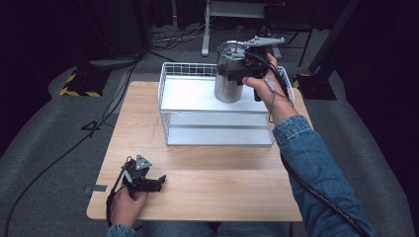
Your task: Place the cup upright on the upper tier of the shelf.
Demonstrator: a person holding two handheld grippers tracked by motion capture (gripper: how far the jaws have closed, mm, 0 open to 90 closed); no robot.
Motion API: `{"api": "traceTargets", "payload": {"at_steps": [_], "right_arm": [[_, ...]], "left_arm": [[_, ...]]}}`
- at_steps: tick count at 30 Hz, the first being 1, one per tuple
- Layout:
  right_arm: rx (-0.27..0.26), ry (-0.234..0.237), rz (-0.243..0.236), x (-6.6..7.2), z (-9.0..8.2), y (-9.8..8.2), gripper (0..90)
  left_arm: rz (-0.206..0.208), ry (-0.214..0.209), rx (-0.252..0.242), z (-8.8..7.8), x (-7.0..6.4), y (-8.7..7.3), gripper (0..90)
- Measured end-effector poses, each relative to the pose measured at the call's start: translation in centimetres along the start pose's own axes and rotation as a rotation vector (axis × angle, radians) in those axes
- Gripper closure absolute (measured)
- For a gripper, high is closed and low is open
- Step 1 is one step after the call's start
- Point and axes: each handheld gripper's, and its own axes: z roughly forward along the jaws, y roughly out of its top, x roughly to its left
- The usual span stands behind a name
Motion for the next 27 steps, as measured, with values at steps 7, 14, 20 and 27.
{"api": "traceTargets", "payload": {"at_steps": [7,14,20,27], "right_arm": [[-0.001,0.011,-0.006,-0.2,-0.2,0.0,0.1],[0.010,0.015,-0.014,-0.3,-0.6,-0.1,0.0],[0.009,0.023,-0.017,-0.2,-1.9,-0.2,0.0],[-0.012,0.045,-0.019,-0.4,-4.4,-0.5,0.0]], "left_arm": [[0.000,0.000,0.000,0.0,0.0,0.0,5.5],[0.004,0.002,0.000,0.0,0.0,0.0,5.5],[-0.008,0.000,-0.002,0.0,-0.1,0.0,5.5],[-0.005,0.002,0.002,-0.1,0.0,-0.1,5.5]]}}
